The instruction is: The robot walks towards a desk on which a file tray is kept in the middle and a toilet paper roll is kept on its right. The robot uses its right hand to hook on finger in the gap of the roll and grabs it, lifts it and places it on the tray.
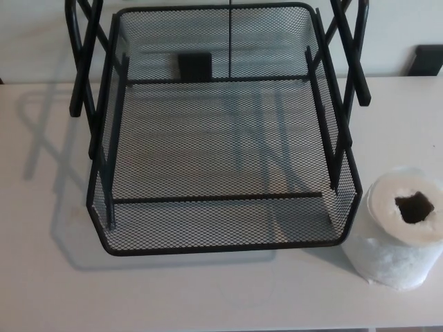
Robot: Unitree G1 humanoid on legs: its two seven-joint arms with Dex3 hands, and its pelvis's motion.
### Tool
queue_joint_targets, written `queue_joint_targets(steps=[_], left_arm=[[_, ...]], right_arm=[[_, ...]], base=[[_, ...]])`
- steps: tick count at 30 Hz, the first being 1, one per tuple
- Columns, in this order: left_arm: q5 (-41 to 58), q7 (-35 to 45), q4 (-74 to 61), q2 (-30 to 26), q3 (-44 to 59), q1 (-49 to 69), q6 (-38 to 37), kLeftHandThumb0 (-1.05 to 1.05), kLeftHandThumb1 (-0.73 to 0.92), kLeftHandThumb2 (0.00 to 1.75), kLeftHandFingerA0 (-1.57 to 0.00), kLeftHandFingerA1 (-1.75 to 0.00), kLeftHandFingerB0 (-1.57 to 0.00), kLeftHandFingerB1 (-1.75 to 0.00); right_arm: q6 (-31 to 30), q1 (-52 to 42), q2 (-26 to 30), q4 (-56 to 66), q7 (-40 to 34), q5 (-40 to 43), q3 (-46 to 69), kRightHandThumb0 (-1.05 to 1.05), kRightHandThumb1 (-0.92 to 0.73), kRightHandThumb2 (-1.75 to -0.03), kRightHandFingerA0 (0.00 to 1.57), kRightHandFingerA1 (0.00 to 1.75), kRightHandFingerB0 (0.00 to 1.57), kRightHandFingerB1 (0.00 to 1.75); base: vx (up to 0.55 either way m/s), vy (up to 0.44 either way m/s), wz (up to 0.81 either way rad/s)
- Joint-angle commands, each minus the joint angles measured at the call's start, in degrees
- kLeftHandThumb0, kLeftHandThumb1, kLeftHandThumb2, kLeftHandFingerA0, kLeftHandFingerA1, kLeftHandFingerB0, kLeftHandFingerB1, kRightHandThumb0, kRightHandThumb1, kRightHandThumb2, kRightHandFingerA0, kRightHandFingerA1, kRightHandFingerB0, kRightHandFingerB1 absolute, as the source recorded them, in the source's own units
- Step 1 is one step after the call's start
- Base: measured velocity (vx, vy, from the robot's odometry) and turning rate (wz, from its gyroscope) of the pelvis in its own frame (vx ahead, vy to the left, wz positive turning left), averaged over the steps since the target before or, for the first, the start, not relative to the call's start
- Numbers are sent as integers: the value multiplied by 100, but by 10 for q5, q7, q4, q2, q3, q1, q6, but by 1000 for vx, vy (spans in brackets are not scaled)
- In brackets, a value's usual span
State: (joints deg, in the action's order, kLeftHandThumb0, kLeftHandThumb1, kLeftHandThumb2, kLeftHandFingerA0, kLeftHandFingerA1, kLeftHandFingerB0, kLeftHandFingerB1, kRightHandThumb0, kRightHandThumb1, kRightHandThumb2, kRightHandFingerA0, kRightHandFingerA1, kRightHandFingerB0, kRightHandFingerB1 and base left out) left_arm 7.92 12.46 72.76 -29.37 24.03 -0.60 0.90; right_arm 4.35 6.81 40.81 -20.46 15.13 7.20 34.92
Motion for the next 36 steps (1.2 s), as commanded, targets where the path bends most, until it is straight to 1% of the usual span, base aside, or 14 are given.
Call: queue_joint_targets(steps=[1, 6, 7, 8, 11, 19, 20, 21, 22, 23, 24, 33, 34, 36], left_arm=[[-19, -7, 9, -19, -22, 5, -7, -65, 62, 133, -11, -75, 0, -67], [-5, -1, 10, -16, -12, 9, -10, -69, 67, 137, -10, -76, -1, -70], [-5, -1, 8, -16, -13, 9, -8, -89, 64, 123, -30, -91, -17, -81], [-8, -1, 7, -17, -17, 11, -11, -67, 69, 138, -13, -77, -1, -69], [-6, 2, 3, -17, -17, 12, -8, -67, 66, 136, -12, -77, 0, -69], [-5, 1, 6, -24, -18, 2, -2, -67, 64, 135, -10, -75, 0, -68], [-4, 1, 1, -23, -19, 2, 3, -89, 62, 125, -30, -90, -18, -80], [-6, 4, -2, -24, -23, 6, -1, -90, 63, 124, -33, -93, -18, -81], [-8, 3, -4, -25, -25, 5, 1, -68, 68, 138, -14, -78, -1, -69], [-7, 2, -4, -25, -26, 5, 2, -68, 68, 138, -14, -78, -1, -69], [-4, -2, 0, -24, -23, 6, -2, -89, 66, 122, -32, -91, -20, -80], [-5, 0, 3, -25, -26, 0, 0, -90, 63, 123, -34, -92, -20, -81], [3, -2, 3, -23, -19, -1, 2, -89, 61, 122, -33, -91, -19, -80], [-1, -1, 3, -24, -23, -2, 0, -89, 62, 124, -35, -92, -21, -81]], right_arm=[[-117, -125, 101, 276, 196, -5, -140, -55, -49, -55, 28, 47, 29, 30], [-144, -154, 112, 317, 203, -18, -167, -56, -46, -56, 29, 44, 29, 31], [-142, -157, 113, 319, 204, -18, -169, -61, -38, -73, 25, 52, 23, 41], [-138, -158, 112, 318, 203, -18, -172, -61, -38, -74, 25, 52, 23, 41], [-140, -171, 124, 336, 210, -10, -173, -63, -39, -76, 24, 52, 19, 41], [-157, -179, 163, 389, 220, -19, -206, -61, -40, -74, 21, 50, 13, 42], [-157, -181, 167, 393, 224, -19, -208, -61, -40, -74, 21, 51, 12, 42], [-156, -181, 171, 395, 228, -19, -211, -61, -41, -74, 21, 51, 12, 40], [-159, -177, 176, 397, 234, -17, -217, -61, -41, -73, 21, 50, 12, 39], [-161, -177, 177, 398, 235, -17, -218, -61, -41, -73, 21, 50, 12, 39], [-153, -182, 179, 402, 235, -25, -222, -62, -42, -75, 25, 50, 13, 40], [-143, -184, 171, 406, 240, -49, -242, -60, -42, -75, 26, 49, 12, 40], [-156, -177, 166, 415, 239, -47, -249, -53, -53, -57, 32, 44, 18, 30], [-166, -171, 162, 422, 240, -48, -255, -53, -53, -57, 32, 43, 18, 30]], base=[[0, 0, 0], [0, 0, 0], [0, 0, 0], [0, 0, 0], [0, 0, 0], [0, 0, 0], [0, 0, 0], [0, 0, 0], [0, 0, 0], [0, 0, 0], [0, 0, 0], [0, 0, 0], [0, 0, 0], [0, 0, 0]])
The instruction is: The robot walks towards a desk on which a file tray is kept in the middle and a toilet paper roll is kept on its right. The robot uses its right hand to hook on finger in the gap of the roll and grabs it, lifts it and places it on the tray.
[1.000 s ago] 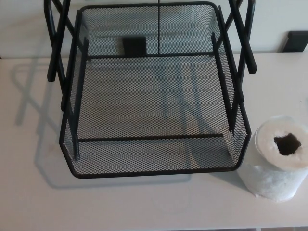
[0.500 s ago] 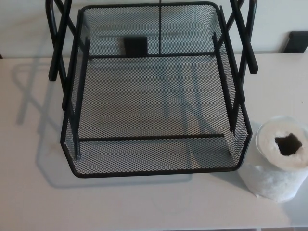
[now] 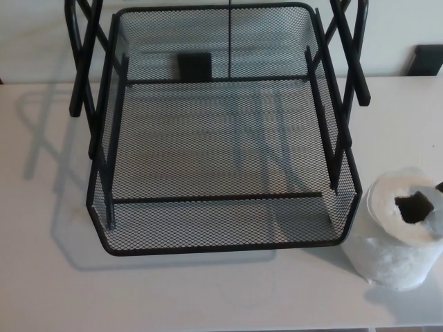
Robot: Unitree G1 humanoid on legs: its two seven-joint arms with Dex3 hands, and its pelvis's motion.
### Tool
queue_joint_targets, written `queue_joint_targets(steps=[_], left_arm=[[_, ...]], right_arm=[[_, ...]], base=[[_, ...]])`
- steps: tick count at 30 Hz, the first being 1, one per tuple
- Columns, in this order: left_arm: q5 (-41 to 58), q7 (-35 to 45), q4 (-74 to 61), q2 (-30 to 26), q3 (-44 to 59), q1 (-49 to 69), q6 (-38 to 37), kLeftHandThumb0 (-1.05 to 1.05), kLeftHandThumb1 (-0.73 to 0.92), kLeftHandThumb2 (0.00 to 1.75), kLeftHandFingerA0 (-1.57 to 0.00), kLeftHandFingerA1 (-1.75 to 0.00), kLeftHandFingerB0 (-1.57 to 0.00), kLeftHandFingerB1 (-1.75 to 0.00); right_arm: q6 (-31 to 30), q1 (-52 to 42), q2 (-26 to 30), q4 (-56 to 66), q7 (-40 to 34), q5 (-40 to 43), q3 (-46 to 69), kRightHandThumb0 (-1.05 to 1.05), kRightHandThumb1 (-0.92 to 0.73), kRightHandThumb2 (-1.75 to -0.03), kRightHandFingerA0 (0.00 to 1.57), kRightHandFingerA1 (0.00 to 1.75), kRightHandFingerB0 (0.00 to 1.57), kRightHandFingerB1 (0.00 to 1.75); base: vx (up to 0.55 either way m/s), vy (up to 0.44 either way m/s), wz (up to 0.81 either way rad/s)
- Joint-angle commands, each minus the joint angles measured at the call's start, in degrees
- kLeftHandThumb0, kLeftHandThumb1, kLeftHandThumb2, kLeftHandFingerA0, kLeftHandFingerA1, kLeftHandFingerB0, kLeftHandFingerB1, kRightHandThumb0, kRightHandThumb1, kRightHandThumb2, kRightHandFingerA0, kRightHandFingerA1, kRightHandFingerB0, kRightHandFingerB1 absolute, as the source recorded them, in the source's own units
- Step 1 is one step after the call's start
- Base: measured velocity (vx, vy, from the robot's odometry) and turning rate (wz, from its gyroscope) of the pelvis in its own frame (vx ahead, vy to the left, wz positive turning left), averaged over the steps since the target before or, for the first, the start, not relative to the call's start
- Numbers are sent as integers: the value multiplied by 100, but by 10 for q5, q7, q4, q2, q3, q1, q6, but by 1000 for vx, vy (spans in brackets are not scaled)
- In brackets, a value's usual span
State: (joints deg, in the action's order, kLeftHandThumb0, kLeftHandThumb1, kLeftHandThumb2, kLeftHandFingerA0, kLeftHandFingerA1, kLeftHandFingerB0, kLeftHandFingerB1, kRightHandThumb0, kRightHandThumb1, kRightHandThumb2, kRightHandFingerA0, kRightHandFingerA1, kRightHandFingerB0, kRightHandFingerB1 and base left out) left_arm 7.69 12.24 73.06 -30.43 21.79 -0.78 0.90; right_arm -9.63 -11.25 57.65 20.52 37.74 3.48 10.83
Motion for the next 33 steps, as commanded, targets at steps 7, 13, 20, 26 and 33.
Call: queue_joint_targets(steps=[7, 13, 20, 26, 33], left_arm=[[-4, -6, 2, -15, -9, -1, 0, -88, 64, 124, -37, -93, -21, -81], [4, -7, 4, -13, -4, -1, 4, -87, 60, 123, -35, -92, -21, -81], [13, -11, 1, -12, 9, -4, 13, -86, 61, 124, -35, -94, -23, -82], [-12, -20, 2, -15, -15, -6, 5, -85, 63, 125, -39, -94, -28, -84], [-3, -11, -1, -18, -11, -6, 11, -82, 62, 124, -35, -91, -22, -80]], right_arm=[[-10, 9, -29, 30, -1, -35, -27, -53, -53, -56, 33, 46, 19, 32], [-3, 1, -43, 55, -1, -41, -13, -54, -53, -55, 35, 45, 18, 33], [-4, -6, -50, 63, 4, -48, -4, -37, -32, -87, 28, 59, 6, 49], [-9, -5, -53, 48, 10, -56, -21, -54, -52, -55, 35, 44, 21, 33], [-19, -1, -52, 33, 5, -91, -55, -57, -41, -74, 29, 51, 17, 42]], base=[[0, 0, 0], [0, 0, 0], [0, 0, 0], [0, 0, 0], [0, 0, 0]])
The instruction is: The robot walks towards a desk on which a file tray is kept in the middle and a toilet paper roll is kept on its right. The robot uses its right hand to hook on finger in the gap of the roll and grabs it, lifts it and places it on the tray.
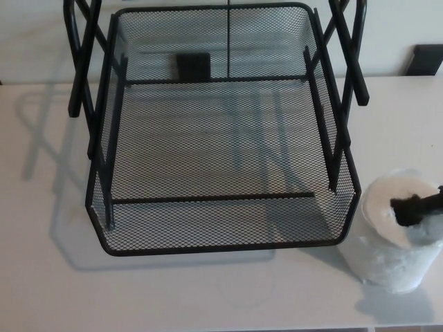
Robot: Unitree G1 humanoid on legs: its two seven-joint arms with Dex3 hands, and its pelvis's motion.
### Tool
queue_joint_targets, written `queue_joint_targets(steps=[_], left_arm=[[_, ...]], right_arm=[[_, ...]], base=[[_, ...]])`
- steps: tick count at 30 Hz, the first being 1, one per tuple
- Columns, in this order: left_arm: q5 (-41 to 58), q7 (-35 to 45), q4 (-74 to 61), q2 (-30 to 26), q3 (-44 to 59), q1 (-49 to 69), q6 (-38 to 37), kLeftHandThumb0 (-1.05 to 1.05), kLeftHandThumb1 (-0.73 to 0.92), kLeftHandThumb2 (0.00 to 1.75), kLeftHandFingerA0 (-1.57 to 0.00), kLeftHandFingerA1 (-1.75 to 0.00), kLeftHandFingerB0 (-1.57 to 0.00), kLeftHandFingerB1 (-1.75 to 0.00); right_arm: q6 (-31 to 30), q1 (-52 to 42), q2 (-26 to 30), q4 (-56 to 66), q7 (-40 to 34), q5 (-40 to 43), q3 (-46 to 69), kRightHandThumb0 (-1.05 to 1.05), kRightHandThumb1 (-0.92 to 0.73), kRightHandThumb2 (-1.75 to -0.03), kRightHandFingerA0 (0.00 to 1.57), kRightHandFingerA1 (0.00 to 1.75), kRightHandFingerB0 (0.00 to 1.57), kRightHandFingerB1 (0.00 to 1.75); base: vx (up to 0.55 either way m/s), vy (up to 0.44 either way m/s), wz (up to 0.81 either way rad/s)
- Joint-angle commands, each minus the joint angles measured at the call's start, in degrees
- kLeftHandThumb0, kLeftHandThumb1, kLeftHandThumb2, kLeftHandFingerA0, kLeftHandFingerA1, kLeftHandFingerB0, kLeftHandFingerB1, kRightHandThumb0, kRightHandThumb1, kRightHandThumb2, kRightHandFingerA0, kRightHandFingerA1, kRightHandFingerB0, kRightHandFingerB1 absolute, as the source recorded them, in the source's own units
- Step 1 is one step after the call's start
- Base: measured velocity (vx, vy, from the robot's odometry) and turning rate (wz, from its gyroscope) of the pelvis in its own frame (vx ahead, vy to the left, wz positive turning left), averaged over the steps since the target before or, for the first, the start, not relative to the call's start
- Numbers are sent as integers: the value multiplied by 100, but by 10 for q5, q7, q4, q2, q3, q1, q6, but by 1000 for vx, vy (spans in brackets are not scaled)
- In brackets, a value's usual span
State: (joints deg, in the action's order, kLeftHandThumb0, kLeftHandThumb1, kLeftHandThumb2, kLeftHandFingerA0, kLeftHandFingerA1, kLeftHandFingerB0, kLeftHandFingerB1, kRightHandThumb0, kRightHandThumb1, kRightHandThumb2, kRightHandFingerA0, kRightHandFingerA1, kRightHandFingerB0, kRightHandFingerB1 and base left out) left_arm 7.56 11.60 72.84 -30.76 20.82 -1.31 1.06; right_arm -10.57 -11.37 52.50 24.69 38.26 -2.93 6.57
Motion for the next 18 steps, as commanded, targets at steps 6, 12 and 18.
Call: queue_joint_targets(steps=[6, 12, 18], left_arm=[[-4, -3, -1, -15, -6, -1, 8, -83, 61, 126, -37, -93, -25, -83], [-13, -4, 3, -18, -17, -2, 1, -83, 62, 125, -35, -90, -24, -80], [-23, -5, 8, -19, -33, -11, 9, -81, 60, 124, -32, -87, -22, -78]], right_arm=[[-28, 2, 2, -2, 2, -50, -34, -56, -43, -74, 32, 51, 18, 42], [-12, 24, 7, -13, -30, -146, -95, -71, -48, -80, 54, 55, 15, 45], [61, 52, -38, -46, -201, -295, -147, -45, -54, -57, 108, 124, 63, 39]], base=[[0, 0, 0], [0, 0, 0], [0, 0, 0]])
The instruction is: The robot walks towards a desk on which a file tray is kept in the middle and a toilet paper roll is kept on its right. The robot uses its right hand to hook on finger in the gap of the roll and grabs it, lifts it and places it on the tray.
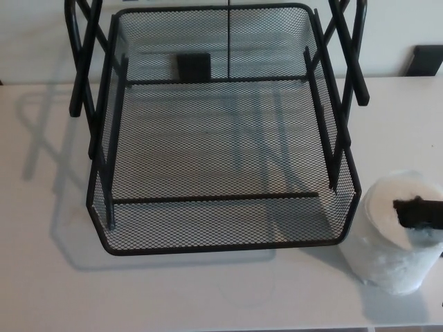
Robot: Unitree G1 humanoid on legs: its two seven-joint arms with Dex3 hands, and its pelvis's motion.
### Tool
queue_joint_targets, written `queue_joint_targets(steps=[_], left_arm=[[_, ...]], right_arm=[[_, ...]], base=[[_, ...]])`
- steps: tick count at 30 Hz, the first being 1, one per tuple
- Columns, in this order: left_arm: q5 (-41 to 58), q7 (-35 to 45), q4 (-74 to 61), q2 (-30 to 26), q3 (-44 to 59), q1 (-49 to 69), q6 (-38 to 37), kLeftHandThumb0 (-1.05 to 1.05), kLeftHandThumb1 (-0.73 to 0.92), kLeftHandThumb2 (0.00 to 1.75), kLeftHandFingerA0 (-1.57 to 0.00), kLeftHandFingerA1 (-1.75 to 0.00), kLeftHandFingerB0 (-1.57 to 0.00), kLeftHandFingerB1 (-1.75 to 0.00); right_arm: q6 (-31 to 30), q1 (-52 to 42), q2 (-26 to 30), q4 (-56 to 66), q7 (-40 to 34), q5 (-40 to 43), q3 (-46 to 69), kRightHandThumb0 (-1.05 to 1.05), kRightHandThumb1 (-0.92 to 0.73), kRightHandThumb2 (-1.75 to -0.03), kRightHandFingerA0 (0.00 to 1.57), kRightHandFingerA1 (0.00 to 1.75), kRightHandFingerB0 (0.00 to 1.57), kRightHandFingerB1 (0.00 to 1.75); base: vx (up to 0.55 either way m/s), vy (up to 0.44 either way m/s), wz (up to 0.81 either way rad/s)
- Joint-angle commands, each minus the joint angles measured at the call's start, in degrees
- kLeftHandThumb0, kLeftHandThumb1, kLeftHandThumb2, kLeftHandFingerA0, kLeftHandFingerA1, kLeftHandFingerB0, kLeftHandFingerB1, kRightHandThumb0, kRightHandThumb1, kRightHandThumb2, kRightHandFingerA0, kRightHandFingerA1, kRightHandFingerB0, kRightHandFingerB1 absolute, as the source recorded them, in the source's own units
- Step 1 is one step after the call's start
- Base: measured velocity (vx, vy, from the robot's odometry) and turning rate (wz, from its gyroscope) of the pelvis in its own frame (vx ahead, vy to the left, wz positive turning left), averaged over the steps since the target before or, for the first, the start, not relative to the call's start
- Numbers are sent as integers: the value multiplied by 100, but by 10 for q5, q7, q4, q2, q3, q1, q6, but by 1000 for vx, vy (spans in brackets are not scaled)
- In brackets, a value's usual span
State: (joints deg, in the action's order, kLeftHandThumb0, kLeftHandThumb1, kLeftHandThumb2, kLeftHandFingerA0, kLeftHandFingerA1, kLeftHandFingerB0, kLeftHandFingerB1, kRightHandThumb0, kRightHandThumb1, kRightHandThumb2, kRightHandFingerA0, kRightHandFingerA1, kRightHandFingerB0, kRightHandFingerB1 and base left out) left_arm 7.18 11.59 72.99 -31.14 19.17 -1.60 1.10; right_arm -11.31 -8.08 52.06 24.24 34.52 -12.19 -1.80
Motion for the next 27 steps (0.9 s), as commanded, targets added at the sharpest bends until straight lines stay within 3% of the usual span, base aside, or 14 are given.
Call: queue_joint_targets(steps=[1, 2, 3, 4, 8, 9, 13, 14, 15, 16, 17, 18, 23, 27], left_arm=[[-16, -5, 7, -15, -14, -10, 12, -81, 60, 124, -34, -88, -22, -78], [-14, -4, 7, -15, -13, -10, 13, -81, 60, 124, -34, -88, -22, -78], [-14, -5, 7, -14, -14, -9, 10, -80, 60, 124, -33, -87, -21, -78], [-25, -6, 5, -15, -26, -5, 1, -81, 62, 125, -35, -89, -24, -79], [-32, -11, 6, -14, -35, -12, 11, -82, 59, 124, -40, -90, -32, -82], [-34, -13, 7, -14, -37, -12, 11, -81, 59, 124, -44, -91, -33, -82], [-39, -15, 9, -13, -45, -13, 9, -81, 57, 126, -46, -93, -32, -82], [-40, -15, 10, -14, -48, -13, 8, -79, 58, 126, -43, -90, -30, -80], [-42, -15, 9, -14, -52, -15, 12, -77, 59, 127, -39, -89, -27, -79], [-41, -16, 8, -14, -52, -15, 12, -77, 59, 127, -39, -89, -27, -79], [-38, -13, 10, -14, -50, -14, 8, -78, 56, 126, -40, -90, -28, -80], [-39, -11, 10, -14, -52, -13, 6, -78, 57, 127, -49, -93, -36, -83], [-51, -12, 7, -15, -71, -11, -1, -78, 57, 127, -40, -90, -30, -81], [-40, -14, 12, -15, -65, -13, 2, -79, 57, 127, -47, -93, -36, -83]], right_arm=[[89, 22, -40, -54, -198, -219, -67, -40, -55, -59, 109, 143, 73, 45], [103, 25, -44, -64, -226, -236, -73, -40, -55, -59, 109, 143, 73, 45], [115, 30, -51, -73, -258, -251, -78, -40, -55, -65, 108, 153, 84, 54], [154, 41, -65, -99, -305, -250, -80, -36, -55, -65, 112, 158, 104, 64], [245, 69, -92, -171, -460, -288, -95, -39, -48, -79, 113, 156, 109, 81], [254, 74, -97, -182, -473, -287, -99, -35, -50, -95, 116, 146, 104, 92], [269, 80, -110, -201, -504, -285, -101, -35, -51, -93, 114, 155, 103, 92], [273, 80, -114, -204, -510, -282, -100, -35, -49, -96, 115, 151, 103, 91], [280, 81, -121, -212, -521, -278, -99, -33, -47, -108, 130, 131, 98, 96], [281, 81, -122, -214, -524, -279, -99, -33, -47, -108, 130, 131, 98, 96], [272, 79, -120, -209, -521, -282, -99, -33, -45, -101, 113, 154, 103, 86], [265, 77, -120, -207, -521, -285, -100, -32, -42, -100, 115, 154, 103, 85], [256, 71, -118, -203, -527, -289, -94, -31, -42, -98, 116, 153, 104, 80], [265, 64, -128, -204, -551, -278, -77, -27, -41, -109, 117, 153, 106, 83]], base=[[0, 0, 0], [0, 0, 0], [0, 0, 0], [0, 0, 0], [0, 0, 0], [0, 0, 0], [0, 0, 0], [0, 0, 0], [0, 0, 0], [0, 0, 0], [0, 0, 0], [0, 0, 0], [0, 0, 0], [0, 0, 0]])
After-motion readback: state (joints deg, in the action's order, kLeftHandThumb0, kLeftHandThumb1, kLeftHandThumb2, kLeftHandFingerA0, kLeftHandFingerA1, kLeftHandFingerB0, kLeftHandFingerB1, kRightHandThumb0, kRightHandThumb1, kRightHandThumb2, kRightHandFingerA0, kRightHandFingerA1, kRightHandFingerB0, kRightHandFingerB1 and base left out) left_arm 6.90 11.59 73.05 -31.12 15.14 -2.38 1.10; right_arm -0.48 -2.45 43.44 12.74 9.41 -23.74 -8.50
